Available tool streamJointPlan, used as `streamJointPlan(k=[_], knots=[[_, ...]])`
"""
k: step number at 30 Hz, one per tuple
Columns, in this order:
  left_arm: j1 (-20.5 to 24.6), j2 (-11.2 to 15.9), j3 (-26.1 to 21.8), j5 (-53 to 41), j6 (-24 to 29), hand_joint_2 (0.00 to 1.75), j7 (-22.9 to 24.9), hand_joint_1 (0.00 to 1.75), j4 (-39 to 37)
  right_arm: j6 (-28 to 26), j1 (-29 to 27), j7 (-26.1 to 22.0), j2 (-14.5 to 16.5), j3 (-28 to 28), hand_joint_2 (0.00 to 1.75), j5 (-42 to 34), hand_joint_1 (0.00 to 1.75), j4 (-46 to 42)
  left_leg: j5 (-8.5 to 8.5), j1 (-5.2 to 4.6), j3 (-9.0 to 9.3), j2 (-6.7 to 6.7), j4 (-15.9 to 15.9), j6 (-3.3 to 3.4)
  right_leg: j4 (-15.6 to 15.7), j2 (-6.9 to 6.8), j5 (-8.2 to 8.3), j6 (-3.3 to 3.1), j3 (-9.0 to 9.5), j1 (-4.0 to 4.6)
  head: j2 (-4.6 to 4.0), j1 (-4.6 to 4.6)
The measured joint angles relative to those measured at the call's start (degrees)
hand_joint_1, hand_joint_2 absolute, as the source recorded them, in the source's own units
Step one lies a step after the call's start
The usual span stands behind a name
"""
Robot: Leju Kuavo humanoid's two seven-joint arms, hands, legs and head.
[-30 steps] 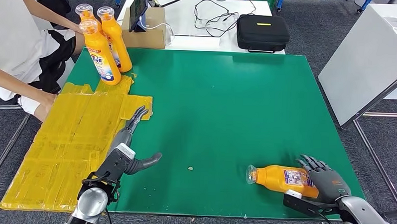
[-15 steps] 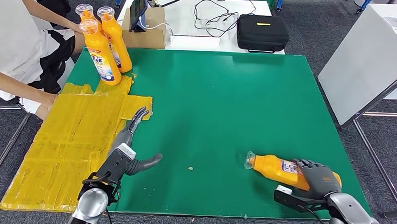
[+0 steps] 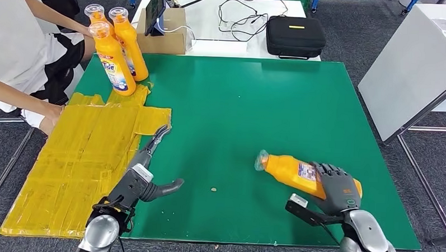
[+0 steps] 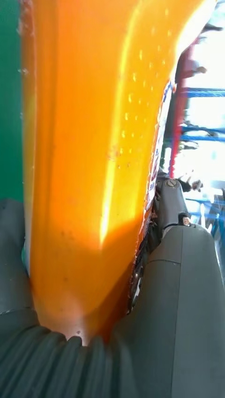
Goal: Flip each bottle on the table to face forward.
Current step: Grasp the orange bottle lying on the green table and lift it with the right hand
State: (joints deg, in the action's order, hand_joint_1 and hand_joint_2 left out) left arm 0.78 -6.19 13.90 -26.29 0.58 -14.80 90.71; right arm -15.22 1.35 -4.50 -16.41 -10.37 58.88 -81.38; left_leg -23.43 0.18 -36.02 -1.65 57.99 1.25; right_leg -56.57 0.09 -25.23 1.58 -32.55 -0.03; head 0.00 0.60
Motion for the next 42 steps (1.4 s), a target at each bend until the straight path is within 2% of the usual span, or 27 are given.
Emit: streamJointPlan(k=[3, 7, 9, 13, 17, 22, 26, 33, 42], knots=[[0.0, 0.1, 0.8, 1.5, -2.1, 1.75, 1.2, 0.0, 0.3, -5.3, 0.0, -4.6, 7.0, 0.8, 1.75, -9.8, 1.75, -5.6, 0.01, 0.08, 0.0, -0.06, 0.0, -0.02, 0.0, -0.01, -0.02, -0.02, -0.05, 0.02, 0.0, 0.04], [0.8, 0.2, 1.9, 4.4, -3.0, 1.75, 1.7, 0.0, 0.3, -6.1, -0.1, -10.7, 13.3, 1.3, 1.75, -22.7, 1.75, -9.7, 0.02, 0.13, -0.01, -0.19, 0.0, -0.03, 0.0, -0.02, -0.05, -0.05, -0.03, 0.03, 0.0, 0.01], [1.2, 0.4, 2.4, 5.9, -3.4, 1.75, 2.0, 0.0, 0.3, -5.1, -0.2, -12.2, 15.9, 1.5, 1.75, -26.2, 1.75, -10.4, 0.01, 0.1, -0.02, -0.12, 0.0, -0.03, 0.0, -0.02, -0.04, -0.05, -0.03, 0.02, 0.0, -0.01], [1.7, 0.8, 3.0, 7.1, -3.6, 1.75, 2.2, 0.0, 0.3, -3.4, -0.5, -13.2, 19.3, 1.5, 1.75, -28.3, 1.75, -10.5, 0.01, 0.05, -0.02, -0.12, 0.0, -0.03, 0.0, -0.02, -0.04, -0.04, -0.04, -0.03, 0.0, -0.01], [1.9, 1.2, 3.0, 9.8, -4.8, 1.75, 2.7, 0.0, 0.3, -0.5, -0.6, -13.6, 21.2, 1.3, 1.75, -30.2, 1.75, -10.4, 0.02, 0.04, -0.03, -0.15, 0.0, -0.03, 0.0, -0.02, -0.03, -0.04, -0.02, -0.04, 0.0, -0.01], [2.0, 1.7, 3.0, 22.1, -10.2, 1.75, 3.8, 0.0, 0.3, 3.3, -0.5, -14.9, 23.5, -0.9, 1.75, -32.0, 1.75, -8.0, 0.01, 0.04, -0.03, -0.12, 0.0, -0.03, 0.0, -0.02, -0.03, -0.04, -0.03, -0.02, 0.0, -0.01], [2.6, 2.4, 3.0, 27.5, -12.6, 1.75, 4.2, 0.0, 0.7, 4.8, 0.3, -15.3, 25.0, -4.2, 1.75, -32.2, 1.75, -4.7, 0.01, 0.07, -0.03, -0.12, 0.0, -0.03, 0.0, -0.02, -0.04, -0.04, -0.04, 0.02, 0.0, 0.0], [3.5, 3.4, 3.3, 31.1, -14.5, 1.75, 4.5, 0.0, 0.9, 5.5, 1.8, -15.5, 25.9, -8.0, 1.75, -32.0, 1.75, -1.2, 0.02, 0.1, -0.04, -0.14, 0.0, -0.04, 0.0, -0.02, -0.04, -0.05, -0.04, 0.01, 0.0, -0.02], [4.4, 4.0, 5.8, 32.9, -15.8, 1.75, 4.5, 0.0, 0.9, 6.0, 3.3, -15.7, 26.5, -12.3, 1.75, -30.2, 1.75, 1.9, 0.02, 0.05, -0.05, -0.18, 0.0, -0.04, 0.0, -0.02, -0.04, -0.05, -0.04, -0.03, 0.0, -0.02]])
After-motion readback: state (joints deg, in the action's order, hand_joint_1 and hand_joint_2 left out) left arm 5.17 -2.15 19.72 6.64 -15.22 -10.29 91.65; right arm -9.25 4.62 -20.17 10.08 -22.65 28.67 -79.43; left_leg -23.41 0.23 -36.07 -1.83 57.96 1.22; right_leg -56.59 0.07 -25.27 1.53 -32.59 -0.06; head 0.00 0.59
